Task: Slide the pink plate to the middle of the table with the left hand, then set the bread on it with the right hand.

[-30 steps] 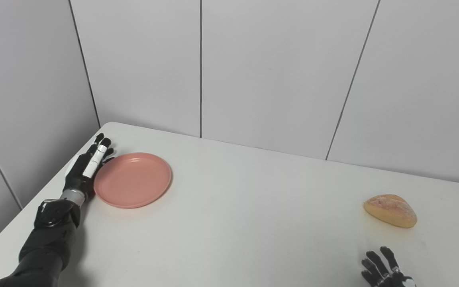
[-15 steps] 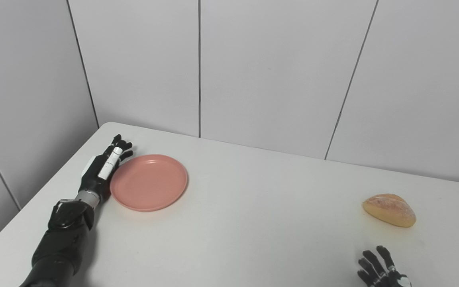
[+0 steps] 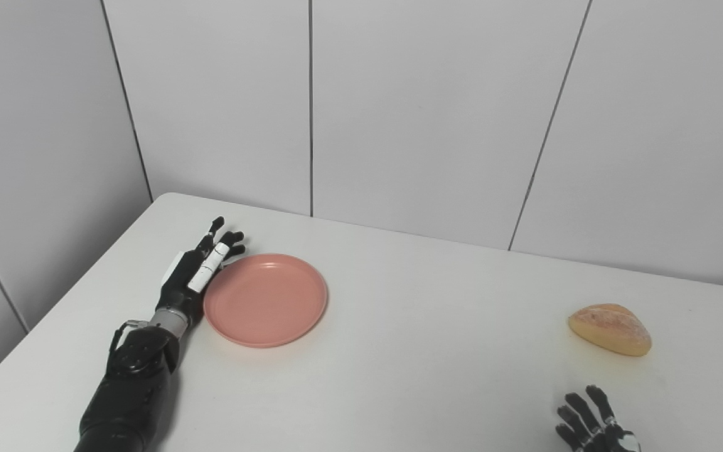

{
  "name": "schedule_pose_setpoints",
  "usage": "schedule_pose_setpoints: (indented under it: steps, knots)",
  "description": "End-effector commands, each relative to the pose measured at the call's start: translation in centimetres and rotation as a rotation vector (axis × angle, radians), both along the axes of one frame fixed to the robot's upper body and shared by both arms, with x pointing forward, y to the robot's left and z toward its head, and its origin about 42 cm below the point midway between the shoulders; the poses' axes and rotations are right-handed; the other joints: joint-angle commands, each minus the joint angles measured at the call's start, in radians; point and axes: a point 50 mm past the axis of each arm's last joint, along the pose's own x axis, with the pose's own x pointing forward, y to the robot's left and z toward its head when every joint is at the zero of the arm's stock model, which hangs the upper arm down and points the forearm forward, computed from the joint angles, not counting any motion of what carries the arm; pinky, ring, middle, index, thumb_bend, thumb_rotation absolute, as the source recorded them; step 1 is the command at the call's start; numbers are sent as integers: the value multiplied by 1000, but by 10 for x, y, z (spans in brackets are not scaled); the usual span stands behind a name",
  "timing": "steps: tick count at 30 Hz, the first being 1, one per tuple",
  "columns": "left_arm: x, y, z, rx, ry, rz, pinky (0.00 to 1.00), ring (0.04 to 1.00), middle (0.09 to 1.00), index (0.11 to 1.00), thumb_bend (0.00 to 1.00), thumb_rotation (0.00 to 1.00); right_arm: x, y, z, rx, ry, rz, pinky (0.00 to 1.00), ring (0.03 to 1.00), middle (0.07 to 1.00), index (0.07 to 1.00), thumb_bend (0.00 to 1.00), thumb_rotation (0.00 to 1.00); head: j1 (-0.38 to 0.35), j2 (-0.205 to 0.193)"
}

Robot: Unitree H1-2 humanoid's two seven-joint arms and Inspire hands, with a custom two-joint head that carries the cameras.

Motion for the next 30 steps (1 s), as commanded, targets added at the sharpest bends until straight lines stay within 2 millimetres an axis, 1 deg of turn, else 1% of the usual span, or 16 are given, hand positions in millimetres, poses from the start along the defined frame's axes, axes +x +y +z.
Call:
schedule_pose_setpoints:
  steps: [1,5,9,13,14,17,18,23,26,28,29,30]
  knots:
    - [8,-10,18,7,-46,-17,724,857,883,987,997,754,-3,2,0,3,21,2,904,888,885,940,860,954,-5,3]
    - [5,-18,17,-15,-45,-24,741,848,875,979,1000,742,-3,5,1,-10,18,5,892,882,883,943,859,967,-19,8]
    - [3,-25,19,-20,-45,-39,737,850,874,981,1000,739,-2,8,3,-5,13,5,885,879,880,941,850,967,-41,14]
    - [-1,-35,23,-26,-63,-49,771,861,870,984,1000,737,-2,13,4,-7,5,4,875,876,876,937,844,963,-77,22]
    - [-1,-37,23,-34,-63,-46,775,861,869,984,1000,737,-2,15,5,-9,5,4,873,875,875,937,843,965,-94,25]
    - [0,-41,26,-47,-63,-49,783,862,863,980,1000,741,-2,19,5,-8,7,0,862,872,869,930,834,966,-111,30]
    - [-1,-43,27,-51,-67,-58,781,861,861,978,1000,741,-1,21,6,-5,8,-2,859,870,867,926,830,964,-131,35]
    - [-1,-52,30,-61,-69,-90,770,854,855,957,1000,740,1,30,4,-7,12,-8,847,865,860,915,820,957,-164,29]
    - [0,-58,31,-70,-62,-105,755,853,858,952,972,734,3,33,3,-8,15,-12,850,865,862,921,828,964,-179,29]
    - [0,-63,33,-89,-62,-113,757,858,851,946,968,714,4,36,2,-5,12,-11,846,864,859,917,827,958,-200,27]
    - [0,-65,34,-96,-62,-116,758,858,850,946,969,713,4,38,2,-5,12,-10,846,864,859,917,827,958,-234,19]
    - [-1,-67,34,-99,-63,-121,764,861,848,946,982,713,5,40,2,-5,12,-9,845,863,858,916,828,958,-234,19]
